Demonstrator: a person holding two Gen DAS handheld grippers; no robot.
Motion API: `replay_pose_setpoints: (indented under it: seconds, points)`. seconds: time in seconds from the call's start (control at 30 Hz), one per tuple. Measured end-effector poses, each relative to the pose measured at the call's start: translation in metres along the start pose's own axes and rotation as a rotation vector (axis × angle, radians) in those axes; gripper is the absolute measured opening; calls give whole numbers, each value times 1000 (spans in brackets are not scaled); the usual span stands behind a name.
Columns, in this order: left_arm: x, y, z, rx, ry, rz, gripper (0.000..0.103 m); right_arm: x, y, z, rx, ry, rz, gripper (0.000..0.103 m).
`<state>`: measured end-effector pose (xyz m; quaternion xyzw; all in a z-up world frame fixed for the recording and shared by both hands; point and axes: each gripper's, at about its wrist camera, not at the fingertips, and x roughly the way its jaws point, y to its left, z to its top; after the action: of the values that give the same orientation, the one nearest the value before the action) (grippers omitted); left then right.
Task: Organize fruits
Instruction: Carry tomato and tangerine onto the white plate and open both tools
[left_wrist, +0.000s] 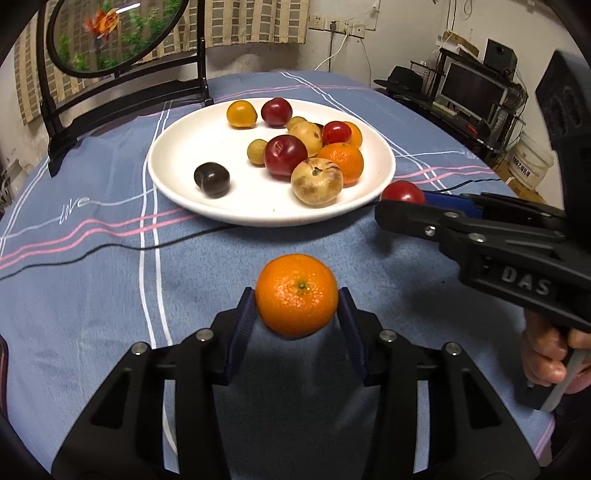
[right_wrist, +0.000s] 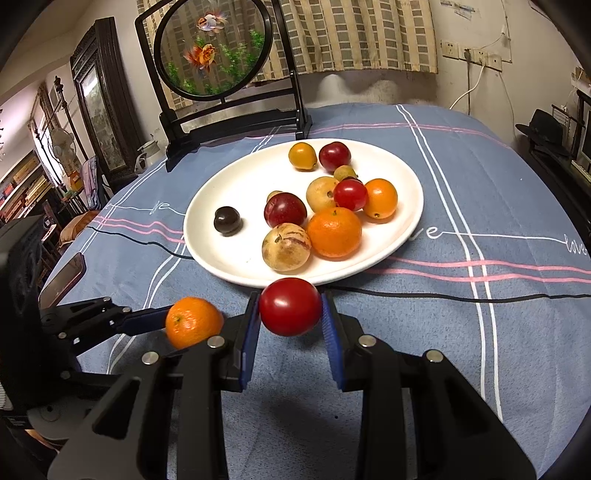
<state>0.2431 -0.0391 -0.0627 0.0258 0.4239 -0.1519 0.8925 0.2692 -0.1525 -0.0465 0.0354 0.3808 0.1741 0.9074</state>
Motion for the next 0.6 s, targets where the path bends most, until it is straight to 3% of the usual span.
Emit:
replay_pose_setpoints:
  seconds: [0.3, 0.6]
  points:
    - [-30, 11, -7, -88, -90, -21, 46, -7, 9, -9, -16, -7, 46, 33]
    - [-21, 21, 46, -140, -148, 25, 46, -20, 13, -5, -19, -105, 66, 33]
